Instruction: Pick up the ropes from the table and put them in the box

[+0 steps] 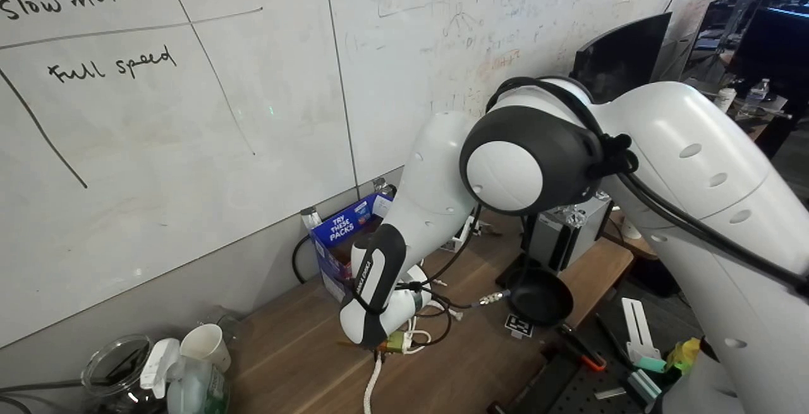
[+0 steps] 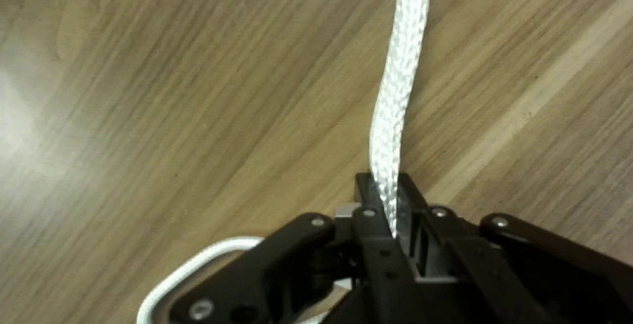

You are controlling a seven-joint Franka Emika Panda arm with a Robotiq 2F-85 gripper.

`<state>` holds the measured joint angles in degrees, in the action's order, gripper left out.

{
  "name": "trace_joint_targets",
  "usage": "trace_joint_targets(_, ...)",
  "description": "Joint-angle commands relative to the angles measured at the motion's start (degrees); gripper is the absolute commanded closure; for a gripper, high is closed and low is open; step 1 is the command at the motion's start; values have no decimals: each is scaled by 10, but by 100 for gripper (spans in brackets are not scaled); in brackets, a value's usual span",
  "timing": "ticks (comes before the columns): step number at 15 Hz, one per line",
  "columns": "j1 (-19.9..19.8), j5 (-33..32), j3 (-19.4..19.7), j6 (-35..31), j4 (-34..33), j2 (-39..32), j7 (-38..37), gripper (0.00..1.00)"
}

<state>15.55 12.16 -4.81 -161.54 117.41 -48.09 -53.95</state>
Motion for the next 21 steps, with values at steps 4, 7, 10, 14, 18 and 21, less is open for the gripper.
trace_joint_targets(4, -11, 15, -5, 7, 62, 69, 43, 86)
trace_joint_targets(7, -15, 14, -3, 11, 112, 134, 55, 85)
trace_joint_targets(10, -8, 3, 13, 36, 154, 216, 54, 86)
trace_joint_targets(14, -6, -27, 33, 113, 168, 327, 49, 87)
trace_joint_targets(18, -20, -91, 41, 237, 120, 408, 29, 87)
trace_joint_targets(21, -37, -127, 30, 321, 64, 442, 20, 87)
